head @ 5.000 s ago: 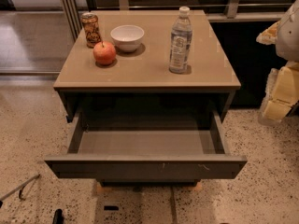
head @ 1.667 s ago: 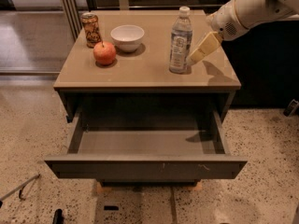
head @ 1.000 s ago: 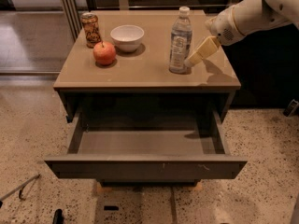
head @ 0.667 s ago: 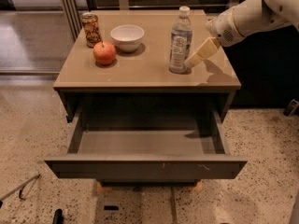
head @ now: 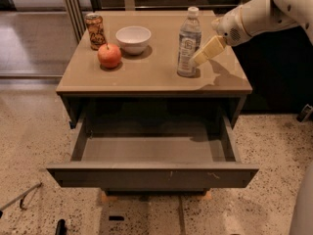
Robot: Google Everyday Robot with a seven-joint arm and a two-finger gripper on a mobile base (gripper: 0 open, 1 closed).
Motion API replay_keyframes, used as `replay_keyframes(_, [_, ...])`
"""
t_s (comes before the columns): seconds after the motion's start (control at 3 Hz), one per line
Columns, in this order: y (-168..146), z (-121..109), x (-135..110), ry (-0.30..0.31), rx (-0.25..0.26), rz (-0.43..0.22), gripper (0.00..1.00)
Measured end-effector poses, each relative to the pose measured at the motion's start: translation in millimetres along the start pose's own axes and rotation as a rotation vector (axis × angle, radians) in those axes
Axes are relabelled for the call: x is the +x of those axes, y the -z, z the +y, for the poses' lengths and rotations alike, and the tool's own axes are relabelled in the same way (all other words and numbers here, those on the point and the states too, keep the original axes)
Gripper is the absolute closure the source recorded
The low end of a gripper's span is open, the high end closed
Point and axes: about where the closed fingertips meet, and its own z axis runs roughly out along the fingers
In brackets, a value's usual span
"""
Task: Place blue plastic bottle into top drawer
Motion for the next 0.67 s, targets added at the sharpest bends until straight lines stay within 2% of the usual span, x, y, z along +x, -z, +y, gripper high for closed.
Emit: replay_keyframes(0.67, [-29, 1, -35, 0.050, -0.058, -0.064, 0.00])
